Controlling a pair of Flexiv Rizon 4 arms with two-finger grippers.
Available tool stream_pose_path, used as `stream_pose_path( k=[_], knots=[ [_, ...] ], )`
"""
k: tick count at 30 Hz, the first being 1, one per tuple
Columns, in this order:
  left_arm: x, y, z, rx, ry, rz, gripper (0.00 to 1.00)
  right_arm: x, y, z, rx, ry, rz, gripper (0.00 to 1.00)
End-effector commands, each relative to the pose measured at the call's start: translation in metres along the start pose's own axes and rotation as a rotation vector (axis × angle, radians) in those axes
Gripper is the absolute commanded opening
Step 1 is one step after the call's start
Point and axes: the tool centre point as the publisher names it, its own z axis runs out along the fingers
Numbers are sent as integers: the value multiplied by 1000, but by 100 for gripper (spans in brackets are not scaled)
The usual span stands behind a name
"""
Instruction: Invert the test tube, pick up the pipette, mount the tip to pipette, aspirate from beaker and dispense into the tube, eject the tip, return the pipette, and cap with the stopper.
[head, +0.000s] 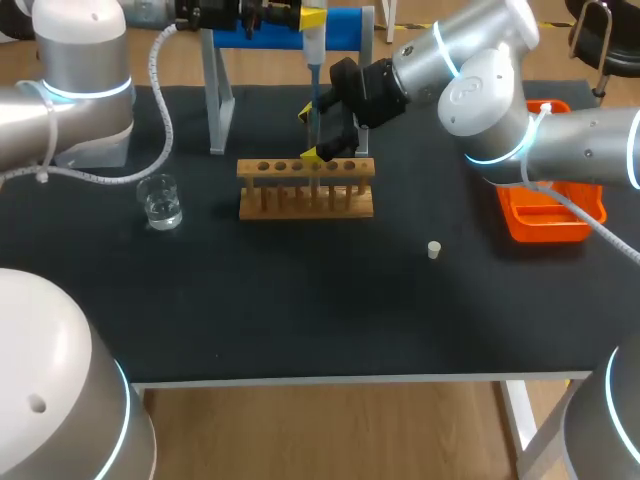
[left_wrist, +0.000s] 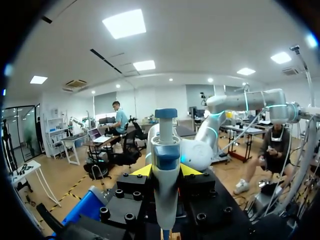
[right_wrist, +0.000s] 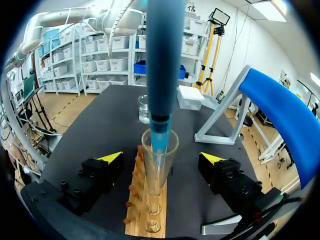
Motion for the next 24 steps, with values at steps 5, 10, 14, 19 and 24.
stream_pose_path(
  k=[5,10,14,19,24],
  knots=[
    [-4,4,3,-7,6,-6,0,-1,0,0,3,3,0,100],
    [-4,6,3,-9,5,-11,0,-1,0,0,3,3,0,100],
    [-4,8,3,-9,4,-13,0,-1,0,0,3,3,0,100],
    [-4,9,2,-10,3,-15,0,-1,0,0,3,3,0,100],
    [-5,10,2,-12,1,-16,0,-1,0,0,3,3,0,100]
  ],
)
